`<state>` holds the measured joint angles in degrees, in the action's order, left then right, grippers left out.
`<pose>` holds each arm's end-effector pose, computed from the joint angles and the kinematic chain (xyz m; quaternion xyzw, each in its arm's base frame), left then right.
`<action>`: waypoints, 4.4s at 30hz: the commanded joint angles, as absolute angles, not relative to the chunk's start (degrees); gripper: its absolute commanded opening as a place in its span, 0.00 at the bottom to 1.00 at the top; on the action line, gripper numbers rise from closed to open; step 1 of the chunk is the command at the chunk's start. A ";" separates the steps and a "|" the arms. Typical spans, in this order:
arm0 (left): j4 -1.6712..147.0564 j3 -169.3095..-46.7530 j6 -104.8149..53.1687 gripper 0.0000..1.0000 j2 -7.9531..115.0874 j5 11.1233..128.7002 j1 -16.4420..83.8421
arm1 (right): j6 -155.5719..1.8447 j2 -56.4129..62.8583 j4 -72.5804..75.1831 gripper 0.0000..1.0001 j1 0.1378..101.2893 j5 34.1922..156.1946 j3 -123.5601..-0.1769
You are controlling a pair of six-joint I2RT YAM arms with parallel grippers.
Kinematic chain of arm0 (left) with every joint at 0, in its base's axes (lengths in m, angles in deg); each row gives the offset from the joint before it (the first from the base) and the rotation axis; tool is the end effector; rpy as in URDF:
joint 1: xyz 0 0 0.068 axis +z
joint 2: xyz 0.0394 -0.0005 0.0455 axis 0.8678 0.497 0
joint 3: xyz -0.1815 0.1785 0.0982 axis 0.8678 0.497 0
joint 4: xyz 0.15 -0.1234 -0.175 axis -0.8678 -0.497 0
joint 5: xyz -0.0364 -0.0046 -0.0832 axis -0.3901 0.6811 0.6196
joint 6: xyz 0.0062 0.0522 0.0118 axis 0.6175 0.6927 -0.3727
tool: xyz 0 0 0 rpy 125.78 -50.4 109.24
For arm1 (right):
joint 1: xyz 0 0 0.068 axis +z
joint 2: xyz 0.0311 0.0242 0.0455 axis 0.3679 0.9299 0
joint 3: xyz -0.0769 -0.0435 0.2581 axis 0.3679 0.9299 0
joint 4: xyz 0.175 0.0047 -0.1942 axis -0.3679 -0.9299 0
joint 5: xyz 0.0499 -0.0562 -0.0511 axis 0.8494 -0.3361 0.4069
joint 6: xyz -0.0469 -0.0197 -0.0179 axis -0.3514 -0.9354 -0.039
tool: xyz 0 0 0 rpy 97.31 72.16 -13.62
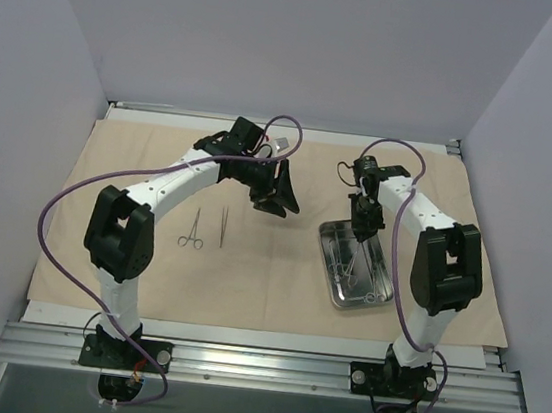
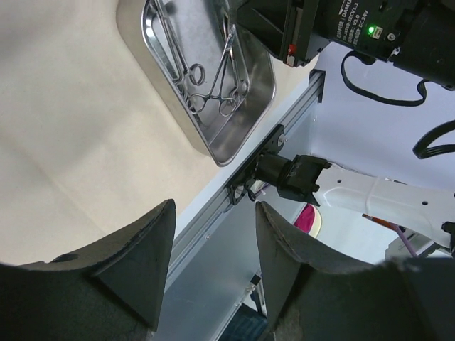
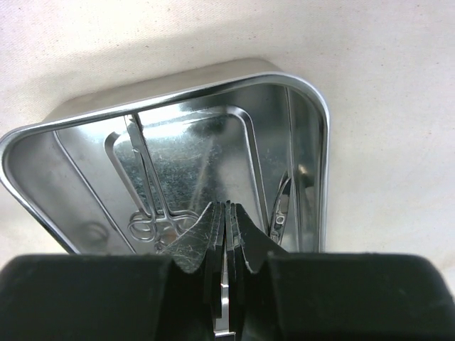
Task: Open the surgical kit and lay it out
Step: Pick up the medical item from the container, then place the medical item in the surgical kit.
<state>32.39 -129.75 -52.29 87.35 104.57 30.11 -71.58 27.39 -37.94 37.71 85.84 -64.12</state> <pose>0.3500 -0.2307 0.2757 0.0530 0.8897 -0.4511 0.0468 0.3625 0.1038 0.2078 -0.0315 0.9797 0.0340 0.1953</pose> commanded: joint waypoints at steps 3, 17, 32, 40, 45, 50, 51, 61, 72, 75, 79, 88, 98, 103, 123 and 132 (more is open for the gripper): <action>42.97 -132.63 -50.81 0.59 88.90 106.30 27.86 | -71.64 21.73 -40.38 0.00 37.93 84.12 -63.49; 78.22 -120.07 -53.35 0.64 93.21 101.11 18.54 | -69.44 17.59 -40.55 0.00 37.76 85.18 -60.40; 75.87 -118.48 -51.26 0.62 90.49 102.26 20.82 | -71.20 15.57 -44.77 0.00 37.49 81.66 -67.36; 72.69 -120.33 -48.43 0.62 90.13 101.73 21.79 | -71.46 15.57 -46.18 0.00 37.49 81.75 -70.17; 73.40 -120.94 -49.14 0.62 90.49 102.17 21.97 | -71.29 15.83 -47.41 0.00 37.41 81.40 -72.71; 72.87 -121.29 -48.17 0.63 90.40 102.78 22.58 | -71.11 15.92 -48.37 0.00 37.41 81.49 -74.12; 72.87 -121.29 -48.00 0.63 90.31 102.96 22.76 | -71.02 15.92 -48.46 0.00 37.41 81.66 -74.56; 74.81 -122.43 -45.36 0.63 89.61 113.32 26.71 | -71.81 14.08 -50.13 0.00 38.46 84.82 -78.34; 75.50 -123.58 -45.52 0.66 89.17 122.19 28.12 | -72.60 9.95 -49.43 0.00 43.55 90.01 -80.27; 79.62 -123.05 -48.50 0.66 89.17 124.92 28.12 | -72.61 9.07 -48.90 0.00 46.37 90.80 -81.85; 86.83 -121.13 -53.00 0.67 88.82 128.00 27.77 | -72.34 8.80 -49.43 0.00 47.25 91.68 -82.12; 96.87 -114.53 -55.64 0.68 86.18 128.45 26.71 | -71.37 7.13 -48.11 0.00 47.87 97.21 -81.33; 99.16 -113.55 -55.29 0.69 86.88 126.95 24.61 | -71.20 6.25 -48.29 0.00 48.57 98.98 -80.81; 98.54 -113.91 -54.67 0.70 87.67 126.69 23.20 | -70.85 5.73 -47.85 0.00 48.57 99.77 -80.63; 82.62 -112.07 -58.34 0.02 78.89 110.78 28.46 | -63.11 4.14 -41.35 0.55 42.50 109.85 -74.57; 91.06 -112.86 -71.35 0.02 77.39 112.19 30.49 | -62.50 4.85 -29.14 0.60 44.53 129.99 -70.96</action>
<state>86.21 -111.32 -65.53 78.89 111.82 31.08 -63.97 6.76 -35.56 44.11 120.61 -71.99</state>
